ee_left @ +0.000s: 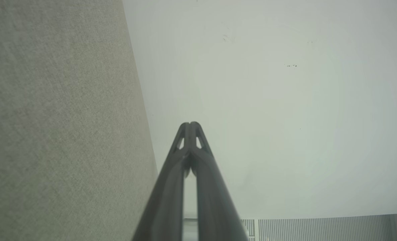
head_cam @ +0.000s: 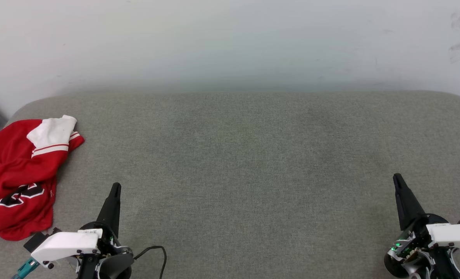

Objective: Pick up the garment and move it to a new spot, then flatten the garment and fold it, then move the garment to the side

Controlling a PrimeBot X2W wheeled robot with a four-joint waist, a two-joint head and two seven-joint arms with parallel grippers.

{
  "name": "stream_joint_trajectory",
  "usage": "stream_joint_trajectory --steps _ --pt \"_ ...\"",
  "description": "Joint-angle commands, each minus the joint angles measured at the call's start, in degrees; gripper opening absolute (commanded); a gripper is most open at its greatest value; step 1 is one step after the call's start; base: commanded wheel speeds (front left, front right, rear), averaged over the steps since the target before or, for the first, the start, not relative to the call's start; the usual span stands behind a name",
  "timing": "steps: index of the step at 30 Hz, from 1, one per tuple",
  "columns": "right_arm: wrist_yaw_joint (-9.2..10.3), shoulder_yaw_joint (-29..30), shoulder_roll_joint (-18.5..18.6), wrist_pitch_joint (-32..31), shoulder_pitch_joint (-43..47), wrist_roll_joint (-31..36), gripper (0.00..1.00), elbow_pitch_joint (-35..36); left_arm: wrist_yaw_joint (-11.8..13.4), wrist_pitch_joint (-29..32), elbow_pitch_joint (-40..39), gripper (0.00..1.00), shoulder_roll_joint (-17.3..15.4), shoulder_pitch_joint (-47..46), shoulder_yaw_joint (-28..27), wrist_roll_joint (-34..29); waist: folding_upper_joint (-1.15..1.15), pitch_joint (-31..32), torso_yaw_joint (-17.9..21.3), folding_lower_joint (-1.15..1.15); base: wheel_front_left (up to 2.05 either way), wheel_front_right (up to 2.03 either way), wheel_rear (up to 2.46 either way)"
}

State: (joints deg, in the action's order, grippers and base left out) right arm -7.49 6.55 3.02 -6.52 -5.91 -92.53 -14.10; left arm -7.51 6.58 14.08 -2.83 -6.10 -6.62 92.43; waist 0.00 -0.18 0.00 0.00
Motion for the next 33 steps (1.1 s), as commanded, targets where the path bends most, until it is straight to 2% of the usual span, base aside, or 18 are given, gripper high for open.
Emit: stream_joint_trajectory --steps 1,14,15,26,33 --pt "0.00 0.0 -0.2 0.0 -0.7 0.3 0.00 -0.1 -0.2 0.1 0.0 0.00 0.1 -0.3 -0.1 0.0 0.00 0.0 0.0 0.00 0.00 0.00 0.00" --pt "0.00 0.0 -0.2 0.0 -0.7 0.3 0.00 -0.1 -0.2 0.1 0.0 0.00 0.1 -0.3 -0.1 0.0 0.00 0.0 0.0 0.00 0.00 0.00 0.00" --pt "-0.01 0.0 0.0 0.0 0.1 0.0 1.00 -0.1 0.0 0.0 0.2 1.00 0.0 0.1 0.1 0.0 0.00 0.0 0.0 0.00 0.00 0.00 0.00" --pt "0.00 -1.0 0.1 2.3 1.0 0.9 1.00 1.3 0.0 -2.8 -1.0 1.00 0.0 -0.1 3.0 -0.6 0.00 -0.1 0.1 0.00 0.00 0.00 0.00" --pt "0.00 -2.2 1.0 4.6 1.2 5.3 1.00 2.4 0.0 -4.7 -2.6 1.00 0.0 -0.1 3.8 -5.9 0.00 -0.1 0.1 0.00 0.00 0.00 0.00"
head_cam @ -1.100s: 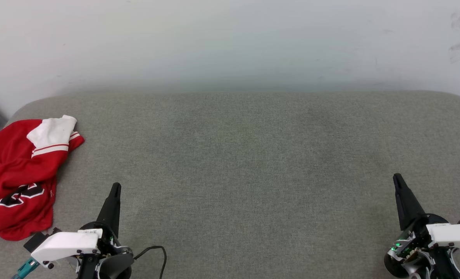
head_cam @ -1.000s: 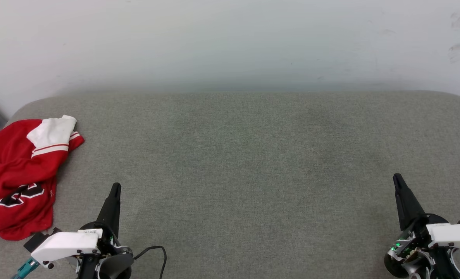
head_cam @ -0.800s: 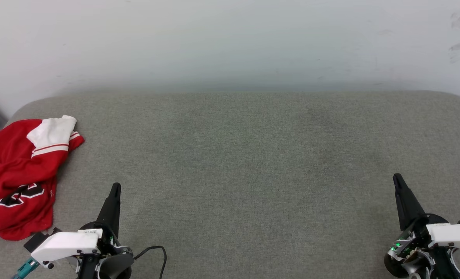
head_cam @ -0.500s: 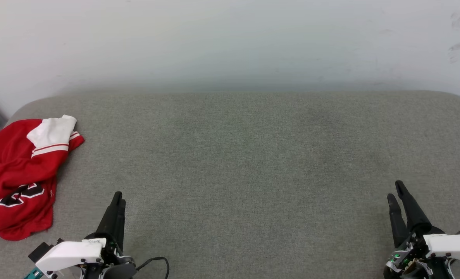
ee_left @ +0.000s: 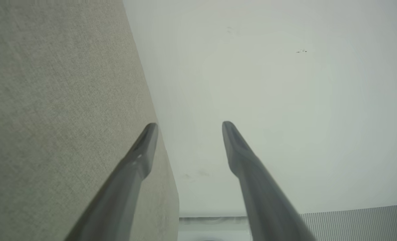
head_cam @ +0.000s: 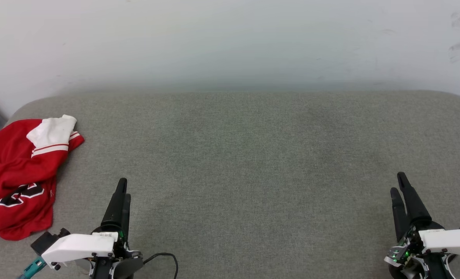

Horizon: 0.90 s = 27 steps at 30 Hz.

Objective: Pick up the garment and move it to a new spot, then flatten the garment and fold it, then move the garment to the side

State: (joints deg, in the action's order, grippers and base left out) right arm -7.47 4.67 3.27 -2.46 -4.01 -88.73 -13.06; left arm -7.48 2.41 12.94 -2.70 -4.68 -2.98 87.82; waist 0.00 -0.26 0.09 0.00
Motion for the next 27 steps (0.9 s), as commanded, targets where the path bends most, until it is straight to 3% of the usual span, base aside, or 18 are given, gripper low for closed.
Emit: stream_joint_trajectory --steps 1,13,27 --pt "-0.02 -0.5 1.0 0.8 -0.7 2.8 1.00 1.5 0.0 -0.8 -1.6 1.00 -0.1 -1.5 0.2 -2.4 0.00 0.0 0.0 0.00 0.00 0.00 0.00" --pt "-0.03 -0.9 1.0 3.7 -0.4 22.6 1.00 4.0 0.3 -3.6 -2.7 1.00 -0.1 -2.0 2.1 -20.7 0.00 -0.2 -0.1 0.00 0.00 0.00 0.00" --pt "-0.03 -1.9 1.3 6.6 -0.5 39.8 1.00 4.5 2.0 -6.5 -3.2 1.00 -0.2 -2.0 4.3 -39.0 0.00 -0.2 0.0 0.00 0.00 0.00 0.00"
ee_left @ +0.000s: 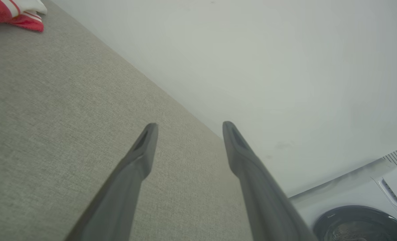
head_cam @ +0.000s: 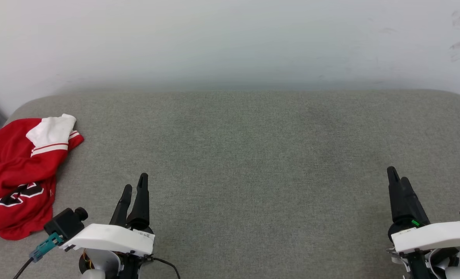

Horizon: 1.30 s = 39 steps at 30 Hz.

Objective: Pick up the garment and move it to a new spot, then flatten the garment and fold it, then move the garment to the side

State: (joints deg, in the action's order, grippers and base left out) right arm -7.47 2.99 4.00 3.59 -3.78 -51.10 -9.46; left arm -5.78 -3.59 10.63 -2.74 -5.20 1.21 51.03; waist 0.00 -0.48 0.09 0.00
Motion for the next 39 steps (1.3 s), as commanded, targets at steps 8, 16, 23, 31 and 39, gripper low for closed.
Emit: stream_joint_trajectory --steps 8,16,23,31,39 --pt "-0.03 -0.3 0.6 0.8 -0.9 10.1 1.00 1.3 1.8 -2.0 -1.2 1.00 -1.4 -1.7 1.2 -10.7 0.00 -0.1 0.1 0.00 0.00 0.00 0.00" --pt "-0.03 -0.2 0.4 1.0 -1.0 16.4 1.00 2.0 3.1 -3.3 -1.3 1.00 -2.3 -1.9 2.6 -16.7 0.00 -0.2 0.1 0.00 0.00 0.00 0.00" --pt "-0.03 -0.2 0.2 0.9 -0.8 21.8 1.00 2.6 4.4 -4.4 -1.2 1.00 -3.3 -1.8 3.7 -21.4 0.00 -0.1 0.1 0.00 0.00 0.00 0.00" --pt "-0.03 0.1 0.0 0.5 -0.4 27.3 1.00 3.3 5.6 -5.6 -1.1 1.00 -4.1 -1.7 5.1 -26.2 0.00 -0.1 -0.1 0.00 0.00 0.00 0.00" --pt "-0.03 0.2 -0.2 0.7 -0.2 32.1 1.00 3.8 6.4 -6.7 -0.6 1.00 -4.7 -1.9 6.1 -30.4 0.00 -0.2 -0.2 0.00 0.00 0.00 0.00"
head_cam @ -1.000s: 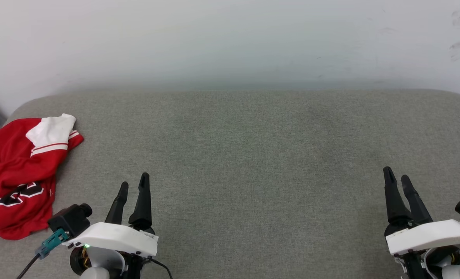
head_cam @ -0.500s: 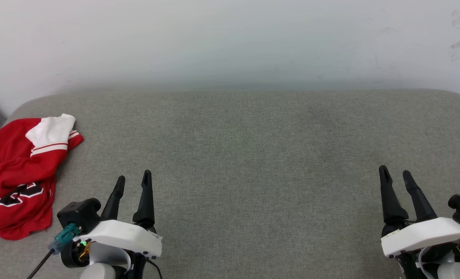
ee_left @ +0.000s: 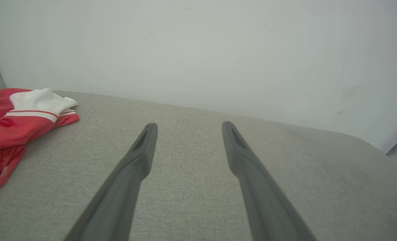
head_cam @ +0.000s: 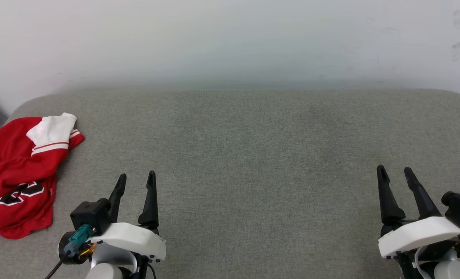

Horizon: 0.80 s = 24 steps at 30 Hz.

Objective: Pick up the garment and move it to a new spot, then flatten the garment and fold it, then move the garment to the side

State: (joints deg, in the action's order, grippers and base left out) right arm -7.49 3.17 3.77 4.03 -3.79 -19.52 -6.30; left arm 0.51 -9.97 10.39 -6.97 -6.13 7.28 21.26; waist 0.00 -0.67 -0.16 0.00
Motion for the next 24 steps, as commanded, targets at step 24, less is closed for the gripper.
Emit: stream_joint_trajectory --steps 24 --pt "0.00 0.4 -0.7 1.7 0.2 13.3 1.00 0.5 0.0 -3.5 1.9 1.00 0.3 -1.2 0.9 -10.5 0.00 -0.3 0.0 0.00 0.00 0.00 0.00"
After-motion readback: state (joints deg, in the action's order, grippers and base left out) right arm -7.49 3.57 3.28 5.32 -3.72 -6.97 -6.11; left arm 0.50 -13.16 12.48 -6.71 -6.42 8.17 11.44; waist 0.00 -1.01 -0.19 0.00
